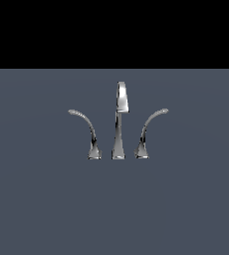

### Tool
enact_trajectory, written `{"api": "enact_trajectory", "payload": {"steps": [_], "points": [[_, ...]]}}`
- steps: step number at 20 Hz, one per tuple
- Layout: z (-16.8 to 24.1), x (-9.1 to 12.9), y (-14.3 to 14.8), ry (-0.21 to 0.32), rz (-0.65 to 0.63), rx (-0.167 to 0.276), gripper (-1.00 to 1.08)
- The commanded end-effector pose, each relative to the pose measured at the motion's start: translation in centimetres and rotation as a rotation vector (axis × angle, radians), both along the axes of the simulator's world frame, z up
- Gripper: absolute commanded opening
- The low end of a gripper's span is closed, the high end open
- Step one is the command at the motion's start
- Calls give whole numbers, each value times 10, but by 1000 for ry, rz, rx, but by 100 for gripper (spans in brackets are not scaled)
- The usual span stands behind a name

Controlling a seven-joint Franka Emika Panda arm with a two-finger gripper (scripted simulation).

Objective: Turn on the faucet by rotating a designated handle.

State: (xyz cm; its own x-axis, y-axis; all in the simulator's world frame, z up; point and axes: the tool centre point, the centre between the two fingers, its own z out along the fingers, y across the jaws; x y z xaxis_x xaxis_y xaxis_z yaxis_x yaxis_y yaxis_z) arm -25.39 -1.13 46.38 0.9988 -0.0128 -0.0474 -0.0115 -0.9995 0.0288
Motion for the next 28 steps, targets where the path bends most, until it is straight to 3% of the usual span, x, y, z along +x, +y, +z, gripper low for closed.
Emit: {"api": "enact_trajectory", "payload": {"steps": [1, 15, 28], "points": [[0, 0, 0, 0, 0, 0, -100], [12, 3, 14, -25, 61, -21, -100], [-5, 36, 26, -20, -54, 42, -100]]}}
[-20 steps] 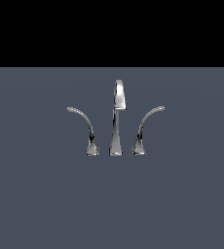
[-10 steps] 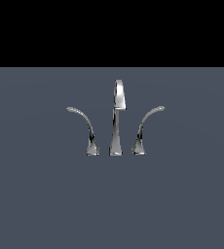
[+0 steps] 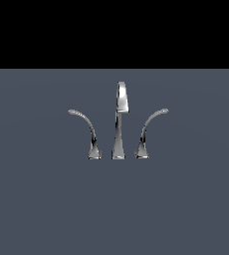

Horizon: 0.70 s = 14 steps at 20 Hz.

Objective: Turn on the faucet by rotating a designated handle.

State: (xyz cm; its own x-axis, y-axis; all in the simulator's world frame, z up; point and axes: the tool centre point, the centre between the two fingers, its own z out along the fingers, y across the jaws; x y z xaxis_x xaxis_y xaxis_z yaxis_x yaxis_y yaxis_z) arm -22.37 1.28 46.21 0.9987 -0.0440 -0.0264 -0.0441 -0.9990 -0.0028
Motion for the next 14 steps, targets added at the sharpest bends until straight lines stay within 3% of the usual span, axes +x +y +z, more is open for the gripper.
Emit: {"api": "enact_trajectory", "payload": {"steps": [1, 14], "points": [[-6, 10, 4, 4, -37, 19, -100], [-57, 78, 34, 55, -337, 112, -100]]}}
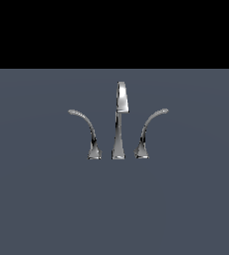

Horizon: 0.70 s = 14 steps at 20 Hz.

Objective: Turn on the faucet by rotating a designated handle.

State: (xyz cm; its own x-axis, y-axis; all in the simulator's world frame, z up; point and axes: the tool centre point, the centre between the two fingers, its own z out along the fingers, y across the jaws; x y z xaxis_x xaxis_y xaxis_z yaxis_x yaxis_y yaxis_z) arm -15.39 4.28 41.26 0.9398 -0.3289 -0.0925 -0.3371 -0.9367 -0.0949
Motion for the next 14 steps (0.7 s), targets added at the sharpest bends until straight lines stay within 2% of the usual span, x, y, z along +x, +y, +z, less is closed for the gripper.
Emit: {"api": "enact_trajectory", "payload": {"steps": [1, 7, 14], "points": [[-12, 13, 6, 14, -65, 13, -100], [-43, 41, 21, 49, -223, 28, -100], [-82, 71, 37, 86, -415, 24, -100]]}}
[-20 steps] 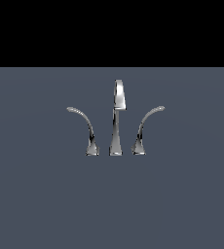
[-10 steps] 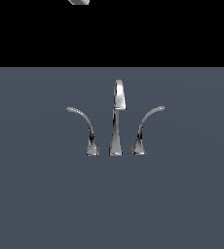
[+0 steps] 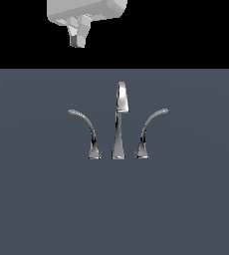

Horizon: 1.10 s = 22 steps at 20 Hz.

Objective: Turn on the faucet by rotating a designated handle.

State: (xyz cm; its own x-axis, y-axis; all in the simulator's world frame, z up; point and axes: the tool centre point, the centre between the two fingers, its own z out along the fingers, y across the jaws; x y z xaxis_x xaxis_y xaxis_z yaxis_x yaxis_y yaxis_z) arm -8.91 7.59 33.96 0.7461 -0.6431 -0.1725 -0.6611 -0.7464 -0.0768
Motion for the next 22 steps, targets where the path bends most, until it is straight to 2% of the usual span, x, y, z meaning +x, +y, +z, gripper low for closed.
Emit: {"api": "enact_trajectory", "payload": {"steps": [1, 12, 22], "points": [[-15, 10, 6, 14, -71, -5, -100], [-80, 48, 25, 52, -378, -62, -100], [-136, 76, 34, 38, -646, -140, -100]]}}
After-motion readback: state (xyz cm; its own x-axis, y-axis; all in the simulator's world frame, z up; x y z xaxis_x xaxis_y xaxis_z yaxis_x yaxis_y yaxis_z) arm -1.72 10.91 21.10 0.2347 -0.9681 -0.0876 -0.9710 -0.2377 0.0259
